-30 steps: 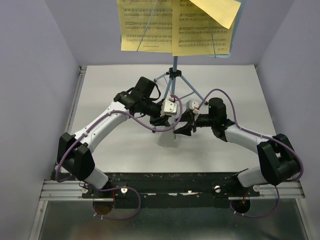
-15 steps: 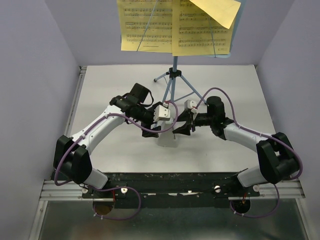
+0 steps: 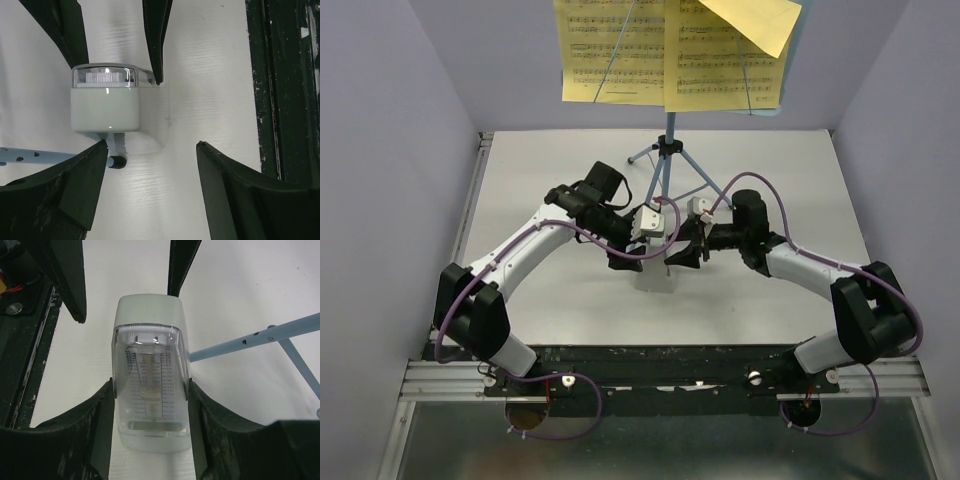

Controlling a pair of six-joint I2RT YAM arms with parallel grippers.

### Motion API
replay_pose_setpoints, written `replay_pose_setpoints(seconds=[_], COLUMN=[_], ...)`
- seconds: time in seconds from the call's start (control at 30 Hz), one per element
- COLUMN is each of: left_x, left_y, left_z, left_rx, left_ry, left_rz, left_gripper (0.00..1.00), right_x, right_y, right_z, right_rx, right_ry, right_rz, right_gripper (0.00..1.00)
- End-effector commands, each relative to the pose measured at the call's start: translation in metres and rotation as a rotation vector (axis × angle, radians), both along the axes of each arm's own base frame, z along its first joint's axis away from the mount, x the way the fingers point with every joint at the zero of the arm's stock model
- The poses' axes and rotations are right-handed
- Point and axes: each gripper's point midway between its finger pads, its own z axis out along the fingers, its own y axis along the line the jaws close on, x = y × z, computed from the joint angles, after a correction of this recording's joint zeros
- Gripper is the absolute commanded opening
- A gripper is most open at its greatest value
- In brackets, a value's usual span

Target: Pack up the instrument practice props

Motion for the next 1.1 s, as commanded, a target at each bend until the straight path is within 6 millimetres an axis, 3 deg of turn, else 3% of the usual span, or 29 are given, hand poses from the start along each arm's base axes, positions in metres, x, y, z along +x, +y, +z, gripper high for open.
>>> replay_pose_setpoints(seconds=[0.0,0.1,0.17,0.33,0.37,0.4,0.43,0.63,0.77,0.87,1.07], left_x=[-0.003,0.001,0.006,0.012,0.014,0.017,0.02,0.032,0.035,0.046,0.081], left_y=[-0.012,-0.015,-0.015,0.002,0.008,0.013,0.02,0.045,0.043,0.039,0.034], left_z=[0.012,0.014,0.013,0.014,0.015,0.014,0.014,0.018,0.026,0.024,0.03], left_rx=[-0.054,-0.06,-0.06,-0.038,-0.035,-0.029,-0.022,0.002,-0.048,-0.093,-0.149], left_ry=[-0.024,-0.028,-0.042,-0.081,-0.093,-0.102,-0.113,-0.117,-0.071,-0.048,-0.06], left_rz=[-0.103,-0.101,-0.071,0.014,0.032,0.055,0.082,0.225,0.319,0.416,0.581], left_gripper=[0.8,0.81,0.83,0.91,0.93,0.95,0.96,0.99,0.99,0.99,0.98], right_x=[-0.005,-0.005,-0.005,-0.004,-0.004,-0.002,-0.002,0.005,0.015,0.022,0.045], right_y=[-0.023,-0.021,-0.02,-0.02,-0.021,-0.021,-0.022,-0.021,-0.023,-0.026,-0.034], right_z=[-0.071,-0.069,-0.066,-0.042,-0.034,-0.027,-0.018,0.031,0.071,0.085,0.079], right_rx=[-0.191,-0.186,-0.18,-0.158,-0.154,-0.149,-0.138,-0.074,-0.065,-0.113,-0.242], right_ry=[0.207,0.214,0.21,0.172,0.159,0.142,0.126,0.072,-0.148,-0.29,-0.427], right_rz=[-0.127,-0.116,-0.111,-0.113,-0.117,-0.123,-0.128,-0.17,-0.149,-0.12,-0.115], right_gripper=[0.0,0.01,0.08,0.53,0.78,0.95,0.99,1.0,0.99,1.0,1.0])
